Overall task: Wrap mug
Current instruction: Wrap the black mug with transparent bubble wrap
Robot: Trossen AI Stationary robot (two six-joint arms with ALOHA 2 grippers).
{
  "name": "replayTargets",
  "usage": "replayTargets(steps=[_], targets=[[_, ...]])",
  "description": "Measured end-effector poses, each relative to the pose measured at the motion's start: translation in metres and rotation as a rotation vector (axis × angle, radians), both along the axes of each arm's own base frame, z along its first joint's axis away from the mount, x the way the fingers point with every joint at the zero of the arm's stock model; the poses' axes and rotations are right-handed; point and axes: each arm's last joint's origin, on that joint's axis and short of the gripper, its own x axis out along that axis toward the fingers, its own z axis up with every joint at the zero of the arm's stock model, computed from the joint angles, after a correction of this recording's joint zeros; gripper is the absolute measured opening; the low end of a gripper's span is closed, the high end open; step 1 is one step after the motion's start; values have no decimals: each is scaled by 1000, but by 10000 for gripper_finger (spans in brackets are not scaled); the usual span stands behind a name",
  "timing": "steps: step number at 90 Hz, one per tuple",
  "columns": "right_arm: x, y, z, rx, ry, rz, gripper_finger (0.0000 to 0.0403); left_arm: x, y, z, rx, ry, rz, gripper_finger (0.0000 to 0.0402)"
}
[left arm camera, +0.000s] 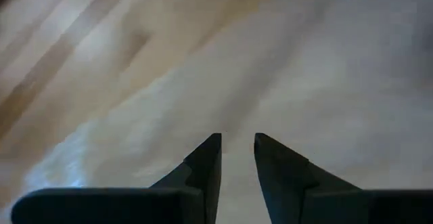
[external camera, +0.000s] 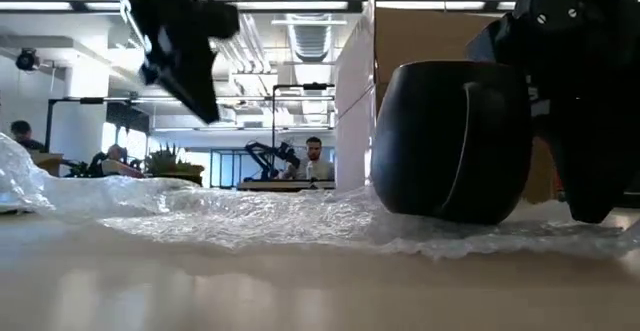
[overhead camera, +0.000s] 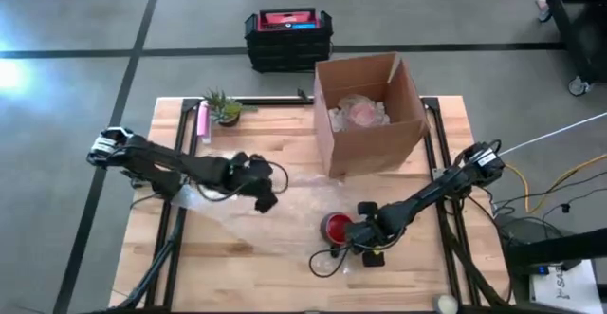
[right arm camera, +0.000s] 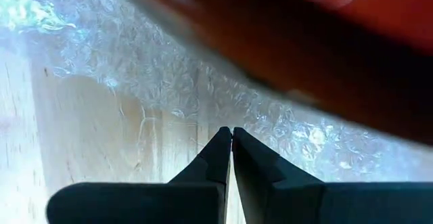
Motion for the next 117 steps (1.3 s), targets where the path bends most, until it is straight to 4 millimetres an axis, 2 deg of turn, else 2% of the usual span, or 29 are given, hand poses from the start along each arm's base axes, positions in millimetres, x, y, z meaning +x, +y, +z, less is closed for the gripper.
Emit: replayTargets(steps=[11, 22, 39, 49, 71, 96, 107, 117], targets=[[0, 0, 0, 0, 0, -1, 2, 1, -25, -4, -95, -19, -116, 75], [0, 0, 0, 1, -1, 0, 2, 5, -46, -19, -140, 7, -172, 75], [1, -1, 1, -1, -3, 9, 2, 25, -63, -51, -285, 60, -235, 75], [2, -1, 6, 2, -12, 17, 2, 41, -69, -67, -297, 57, -239, 75], [2, 0, 47, -2, -20, 88, 2, 66, -79, -83, -264, 109, -283, 75], [6, 2, 116, 82, -280, 224, 2, 72, -81, -81, -256, 106, -304, 75], [14, 7, 123, 101, -406, 303, 3, 72, -81, -76, -260, 88, -306, 75], [25, 5, 114, 70, -437, 262, 12, 72, -81, -76, -259, 90, -306, 75]])
